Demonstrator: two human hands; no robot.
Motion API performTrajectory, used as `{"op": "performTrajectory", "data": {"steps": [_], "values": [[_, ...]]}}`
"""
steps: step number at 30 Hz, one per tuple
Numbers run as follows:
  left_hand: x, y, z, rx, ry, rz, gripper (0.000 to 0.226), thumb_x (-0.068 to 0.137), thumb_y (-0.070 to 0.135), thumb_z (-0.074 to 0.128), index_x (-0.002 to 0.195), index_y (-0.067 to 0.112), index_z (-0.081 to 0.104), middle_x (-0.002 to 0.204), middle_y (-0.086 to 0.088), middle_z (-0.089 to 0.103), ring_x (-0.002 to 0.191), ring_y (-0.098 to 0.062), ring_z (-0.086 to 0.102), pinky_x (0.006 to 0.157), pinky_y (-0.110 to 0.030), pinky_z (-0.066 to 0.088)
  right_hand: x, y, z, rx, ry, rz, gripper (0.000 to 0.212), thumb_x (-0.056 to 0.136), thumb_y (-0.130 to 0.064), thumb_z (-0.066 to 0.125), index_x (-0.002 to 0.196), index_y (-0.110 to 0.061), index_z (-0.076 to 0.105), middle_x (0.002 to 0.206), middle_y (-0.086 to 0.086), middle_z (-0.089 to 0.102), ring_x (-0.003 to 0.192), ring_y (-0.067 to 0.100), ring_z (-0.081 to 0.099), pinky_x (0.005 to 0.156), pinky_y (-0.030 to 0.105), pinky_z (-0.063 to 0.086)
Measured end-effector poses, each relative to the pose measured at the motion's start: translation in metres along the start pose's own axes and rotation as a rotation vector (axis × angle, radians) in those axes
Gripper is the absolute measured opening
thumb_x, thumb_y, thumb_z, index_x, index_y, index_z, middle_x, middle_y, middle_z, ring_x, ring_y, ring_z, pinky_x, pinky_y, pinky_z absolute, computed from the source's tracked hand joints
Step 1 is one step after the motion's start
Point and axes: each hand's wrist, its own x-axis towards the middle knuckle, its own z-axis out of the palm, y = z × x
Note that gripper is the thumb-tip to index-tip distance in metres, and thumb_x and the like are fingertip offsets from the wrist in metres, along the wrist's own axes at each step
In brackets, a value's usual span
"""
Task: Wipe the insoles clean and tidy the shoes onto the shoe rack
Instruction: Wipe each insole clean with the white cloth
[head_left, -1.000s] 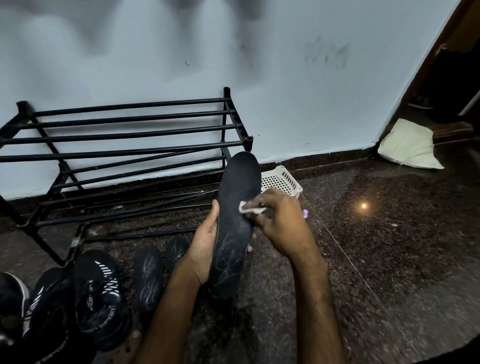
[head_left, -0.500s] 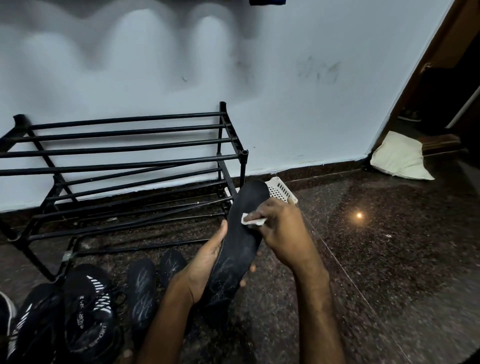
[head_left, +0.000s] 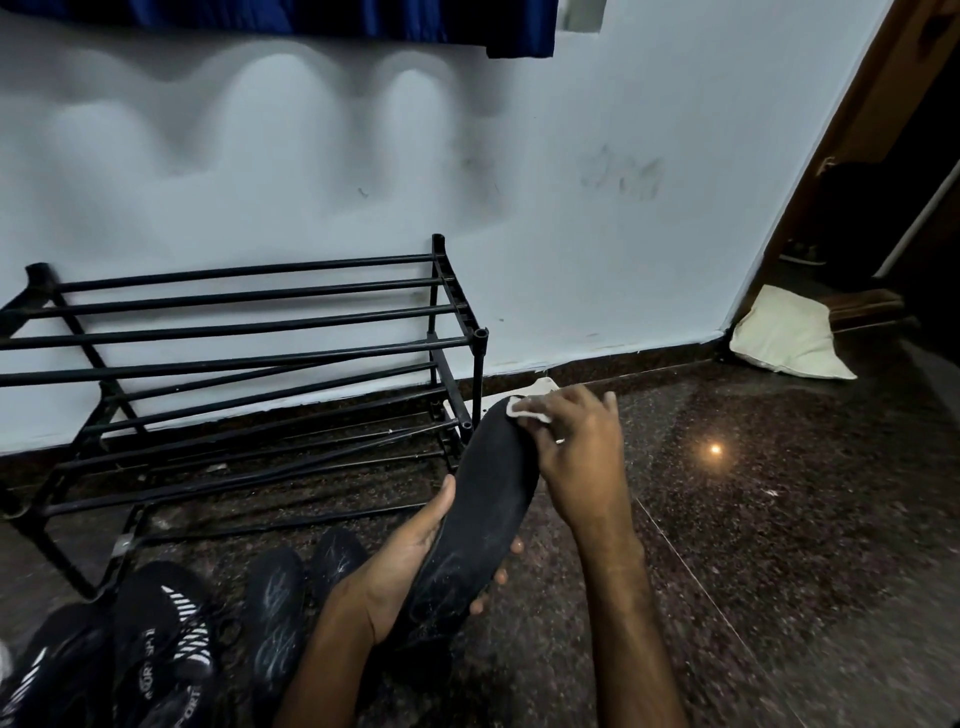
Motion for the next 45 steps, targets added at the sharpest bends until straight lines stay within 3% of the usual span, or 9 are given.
{"op": "performTrajectory", "data": {"steps": [3, 8, 12, 16, 22, 27, 30, 41, 45], "values": [[0.003, 0.000, 0.003, -0.050, -0.002, 0.037, 0.080, 0.092, 0.068, 0.042, 0.135, 0.003, 0.055, 0.117, -0.023, 0.059, 0.082, -0.028, 0.063, 0.060, -0.033, 0.052, -0.009, 0.001, -0.005, 0.155, -0.149, 0.005, 0.022, 0.082, -0.010, 0.076, 0.097, -0.026, 0.077, 0.096, -0.008, 0.065, 0.088, 0.005, 0.060, 0.091, 0.029, 0.051], [0.006, 0.002, 0.004, -0.146, -0.004, 0.088, 0.077, 0.089, 0.067, 0.048, 0.133, 0.004, 0.057, 0.114, -0.024, 0.058, 0.077, -0.029, 0.064, 0.057, -0.035, 0.053, -0.023, 0.006, -0.009, 0.233, -0.308, 0.011, 0.022, 0.077, -0.008, 0.081, 0.090, -0.026, 0.079, 0.090, -0.010, 0.068, 0.081, -0.001, 0.062, 0.074, 0.006, 0.045], [0.003, 0.002, 0.008, -0.138, -0.004, 0.103, 0.076, 0.094, 0.064, 0.038, 0.136, 0.002, 0.054, 0.114, -0.024, 0.060, 0.077, -0.029, 0.064, 0.057, -0.036, 0.054, -0.011, 0.012, -0.004, 0.122, -0.031, 0.034, 0.022, 0.082, -0.010, 0.077, 0.097, -0.026, 0.077, 0.095, -0.008, 0.064, 0.086, 0.003, 0.061, 0.079, 0.017, 0.051], [0.002, 0.006, 0.014, -0.170, 0.064, 0.145, 0.073, 0.096, 0.062, 0.032, 0.123, 0.001, 0.063, 0.104, -0.024, 0.062, 0.070, -0.028, 0.063, 0.054, -0.035, 0.053, -0.024, 0.003, -0.016, 0.267, -0.420, 0.068, 0.020, 0.078, -0.006, 0.079, 0.089, -0.023, 0.080, 0.090, -0.008, 0.068, 0.079, -0.003, 0.061, 0.072, 0.011, 0.047], [0.003, 0.003, 0.011, -0.094, 0.038, 0.091, 0.077, 0.098, 0.064, 0.029, 0.135, 0.002, 0.054, 0.113, -0.022, 0.062, 0.078, -0.029, 0.064, 0.058, -0.035, 0.055, -0.004, 0.005, -0.004, 0.108, -0.012, 0.031, 0.023, 0.082, -0.006, 0.076, 0.098, -0.022, 0.077, 0.094, -0.003, 0.063, 0.083, 0.008, 0.062, 0.081, 0.027, 0.057], [0.005, 0.003, 0.013, -0.106, 0.033, 0.104, 0.073, 0.098, 0.063, 0.030, 0.128, 0.004, 0.060, 0.109, -0.023, 0.062, 0.076, -0.029, 0.065, 0.057, -0.035, 0.053, -0.021, -0.005, -0.016, 0.282, -0.440, 0.083, 0.018, 0.080, -0.005, 0.078, 0.089, -0.020, 0.078, 0.092, -0.009, 0.067, 0.078, 0.012, 0.066, 0.074, 0.018, 0.055], [0.004, 0.003, 0.013, -0.089, 0.025, 0.085, 0.074, 0.098, 0.062, 0.029, 0.131, 0.002, 0.058, 0.109, -0.023, 0.062, 0.076, -0.028, 0.065, 0.056, -0.035, 0.054, -0.009, -0.003, -0.009, 0.146, -0.250, 0.007, 0.020, 0.082, -0.011, 0.077, 0.096, -0.025, 0.077, 0.096, -0.012, 0.064, 0.084, 0.002, 0.059, 0.087, 0.022, 0.054], [0.004, 0.004, 0.008, 0.002, 0.060, 0.061, 0.075, 0.098, 0.065, 0.032, 0.133, 0.004, 0.058, 0.112, -0.022, 0.063, 0.080, -0.028, 0.064, 0.059, -0.035, 0.053, 0.002, -0.002, 0.004, 0.029, -0.179, -0.065, 0.019, 0.084, -0.023, 0.074, 0.101, -0.031, 0.074, 0.103, -0.012, 0.064, 0.090, 0.000, 0.055, 0.119, 0.056, 0.016], [0.003, 0.003, 0.007, 0.028, 0.057, 0.071, 0.074, 0.099, 0.063, 0.027, 0.135, 0.005, 0.056, 0.115, -0.024, 0.061, 0.081, -0.028, 0.062, 0.058, -0.035, 0.053, 0.001, 0.016, -0.004, 0.078, -0.096, 0.010, 0.019, 0.082, -0.016, 0.077, 0.096, -0.029, 0.076, 0.097, -0.010, 0.064, 0.084, -0.002, 0.056, 0.101, 0.045, 0.047]]}}
